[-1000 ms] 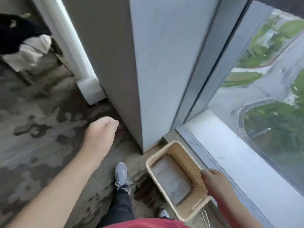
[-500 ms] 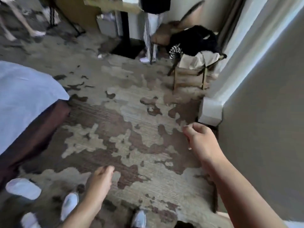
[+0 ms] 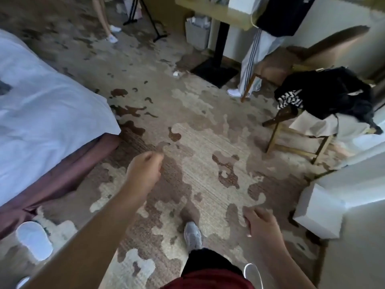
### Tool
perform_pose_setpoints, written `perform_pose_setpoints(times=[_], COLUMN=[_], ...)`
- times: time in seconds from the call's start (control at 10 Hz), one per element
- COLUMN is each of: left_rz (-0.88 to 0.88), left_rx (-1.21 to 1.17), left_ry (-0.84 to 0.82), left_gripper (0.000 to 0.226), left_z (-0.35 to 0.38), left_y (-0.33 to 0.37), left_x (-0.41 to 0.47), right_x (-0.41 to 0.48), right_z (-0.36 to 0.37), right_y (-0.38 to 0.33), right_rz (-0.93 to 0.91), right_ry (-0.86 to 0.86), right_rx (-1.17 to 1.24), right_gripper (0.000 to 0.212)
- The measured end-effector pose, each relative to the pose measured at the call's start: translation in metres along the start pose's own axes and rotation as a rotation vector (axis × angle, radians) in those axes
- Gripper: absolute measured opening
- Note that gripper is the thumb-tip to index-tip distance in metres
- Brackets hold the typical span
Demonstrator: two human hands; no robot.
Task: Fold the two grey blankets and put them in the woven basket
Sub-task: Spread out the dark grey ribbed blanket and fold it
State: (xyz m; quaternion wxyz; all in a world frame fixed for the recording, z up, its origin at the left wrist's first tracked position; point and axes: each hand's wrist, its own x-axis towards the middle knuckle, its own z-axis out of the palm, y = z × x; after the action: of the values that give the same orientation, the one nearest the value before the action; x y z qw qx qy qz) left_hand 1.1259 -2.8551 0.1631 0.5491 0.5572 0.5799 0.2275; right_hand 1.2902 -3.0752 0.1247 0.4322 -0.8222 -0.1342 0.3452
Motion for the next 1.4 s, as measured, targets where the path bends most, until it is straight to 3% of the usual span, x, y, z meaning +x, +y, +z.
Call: perform_pose_setpoints(times=[0.1,0.3,0.5,0.6,0.7,0.9,1.0,1.1,1.2,1.3,1.4], left_rz=[-0.046,-0.251,-0.432,-0.447,-0.352,-0.023,0.035,-0.004,-0.083,-0.313,-0.495], left_rx=[-0.008,-0.057,-0.216,-0.253,-0.176,-0.155,-0.146,-0.213,-0.152,-0.243,-0.345], left_ry=[0.11,0.337,0.451,0.39,0.263,0.157,0.166,0.22,0.33,0.507,0.712], left_gripper=[0.032,0.046,0.036,0.037,0.039,0.027,0.035,0.044,0.031,0.034,0.034], left_z=[-0.017,-0.073,-0.101,-0.098,-0.092,-0.114,-0.138,-0.168,-0.213,-0.264,-0.318], left_y=[0.018,0.003,-0.024,-0.006,0.048,0.229,0.278,0.281,0.262,0.229,0.209], left_x=[0.048,0.101,0.199,0.288,0.403,0.611,0.699,0.764,0.83,0.857,0.857], right_x=[0.085,0.184,0.271,0.327,0.395,0.507,0.547,0.598,0.657,0.701,0.697], right_z=[0.041,0.154,0.264,0.292,0.298,0.301,0.333,0.397,0.493,0.611,0.731], right_y=[-0.089,-0.276,-0.367,-0.39,-0.417,-0.474,-0.491,-0.529,-0.591,-0.671,-0.753], right_rz=[-0.098,-0.381,-0.429,-0.367,-0.28,-0.136,-0.051,-0.014,-0.085,-0.194,-0.355], right_ry=[-0.16,-0.485,-0.629,-0.599,-0.488,-0.212,-0.22,-0.33,-0.452,-0.649,-0.882], right_rx=[-0.111,-0.115,-0.154,-0.192,-0.281,-0.179,-0.196,-0.264,-0.353,-0.454,-0.588], right_gripper=[0.038,0.033,0.034,0.033,0.036,0.041,0.045,0.041,0.032,0.025,0.034])
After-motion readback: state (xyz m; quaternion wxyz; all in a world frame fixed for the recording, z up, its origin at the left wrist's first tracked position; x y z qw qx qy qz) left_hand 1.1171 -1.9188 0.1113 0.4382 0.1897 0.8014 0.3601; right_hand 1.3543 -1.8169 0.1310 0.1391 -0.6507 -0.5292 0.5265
